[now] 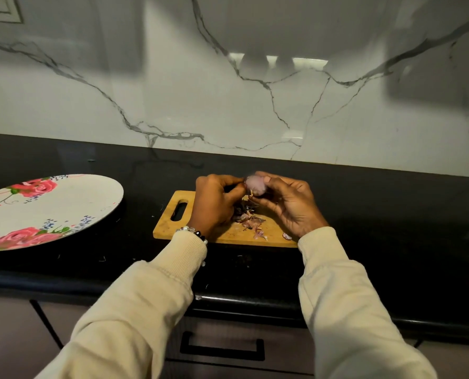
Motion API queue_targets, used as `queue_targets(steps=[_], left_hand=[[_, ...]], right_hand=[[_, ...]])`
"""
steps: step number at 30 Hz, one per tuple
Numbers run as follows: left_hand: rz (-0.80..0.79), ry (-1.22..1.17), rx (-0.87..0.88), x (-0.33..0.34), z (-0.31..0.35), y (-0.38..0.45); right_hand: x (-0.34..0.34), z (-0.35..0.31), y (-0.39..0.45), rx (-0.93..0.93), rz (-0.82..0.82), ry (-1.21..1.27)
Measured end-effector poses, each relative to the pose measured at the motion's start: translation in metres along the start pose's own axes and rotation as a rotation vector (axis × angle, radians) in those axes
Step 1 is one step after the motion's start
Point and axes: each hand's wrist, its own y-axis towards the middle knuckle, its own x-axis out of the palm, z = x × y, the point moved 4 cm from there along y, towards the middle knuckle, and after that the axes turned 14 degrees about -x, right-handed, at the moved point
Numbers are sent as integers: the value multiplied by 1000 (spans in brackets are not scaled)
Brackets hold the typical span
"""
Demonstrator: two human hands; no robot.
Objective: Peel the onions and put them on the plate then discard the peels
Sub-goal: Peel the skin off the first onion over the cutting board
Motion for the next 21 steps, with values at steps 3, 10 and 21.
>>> queue_targets(steps=[3,10,21], left_hand=[[10,20,3,-1,0,0],[90,37,-24,-2,-2,1],[98,18,-55,-3,1,0]], right_hand=[[1,0,-1,6,0,5],[3,-1,-2,0,-18,2],[3,-3,-2,-6,2,68]])
